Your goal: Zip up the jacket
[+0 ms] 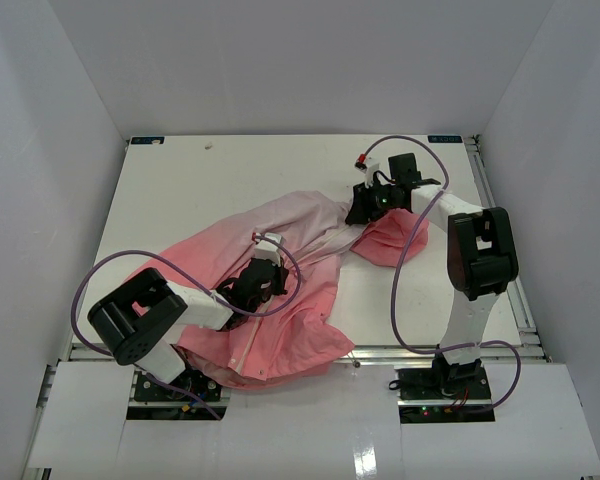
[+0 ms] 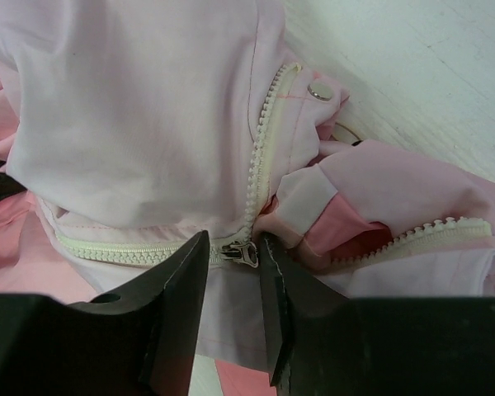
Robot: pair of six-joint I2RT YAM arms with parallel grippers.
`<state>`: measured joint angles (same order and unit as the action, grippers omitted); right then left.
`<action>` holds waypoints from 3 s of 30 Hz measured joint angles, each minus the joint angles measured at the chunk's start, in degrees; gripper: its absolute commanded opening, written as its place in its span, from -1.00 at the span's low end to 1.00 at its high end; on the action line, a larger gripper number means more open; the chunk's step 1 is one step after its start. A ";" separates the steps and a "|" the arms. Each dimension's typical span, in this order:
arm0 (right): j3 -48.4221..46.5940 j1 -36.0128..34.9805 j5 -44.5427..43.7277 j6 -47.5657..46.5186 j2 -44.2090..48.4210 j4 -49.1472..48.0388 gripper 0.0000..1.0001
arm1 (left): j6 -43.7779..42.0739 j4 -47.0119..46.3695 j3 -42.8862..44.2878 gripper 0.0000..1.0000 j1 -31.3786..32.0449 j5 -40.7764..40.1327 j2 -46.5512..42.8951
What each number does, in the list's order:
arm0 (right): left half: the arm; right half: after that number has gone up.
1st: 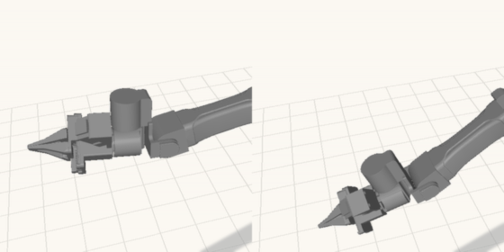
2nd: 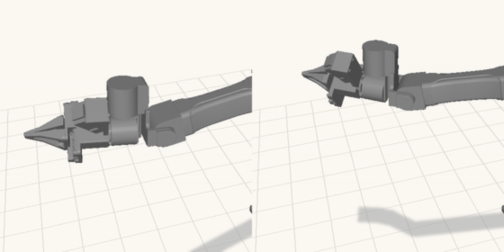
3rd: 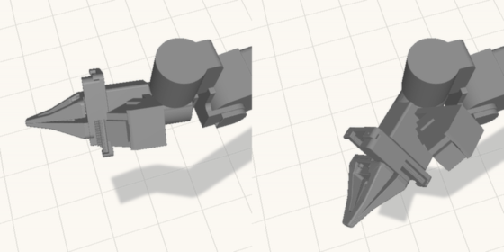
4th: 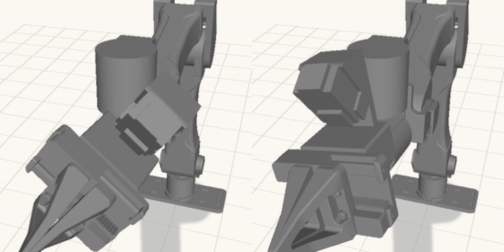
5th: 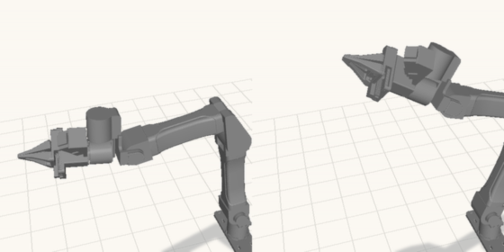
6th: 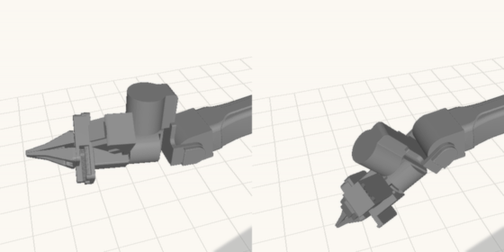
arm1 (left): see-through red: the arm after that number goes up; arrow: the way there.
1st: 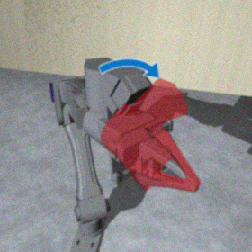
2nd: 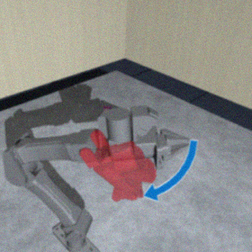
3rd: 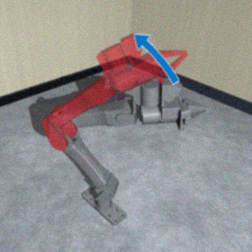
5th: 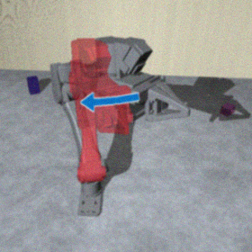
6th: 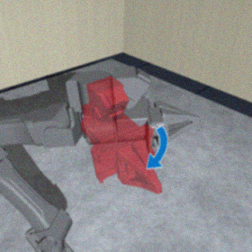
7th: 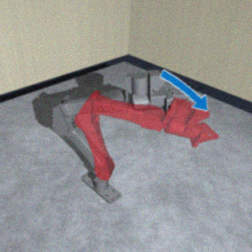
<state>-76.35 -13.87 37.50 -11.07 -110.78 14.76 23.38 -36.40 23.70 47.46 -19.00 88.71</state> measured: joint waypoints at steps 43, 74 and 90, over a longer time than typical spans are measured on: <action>9.39 -0.15 -10.57 8.00 12.80 -22.48 -0.85 | 0.76 1.71 -2.70 -1.00 1.75 1.67 -13.43; -9.24 4.82 -13.99 15.10 -6.91 -22.95 -0.85 | -0.19 -1.33 -4.61 -1.00 1.95 -1.79 -15.36; -10.12 9.78 -21.29 16.59 -6.84 -30.48 -0.02 | -8.41 2.34 18.24 -0.04 -15.47 12.93 4.01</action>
<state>-86.47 -4.08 16.21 5.52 -117.63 -15.73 14.96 -34.05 41.95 31.99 -6.07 92.72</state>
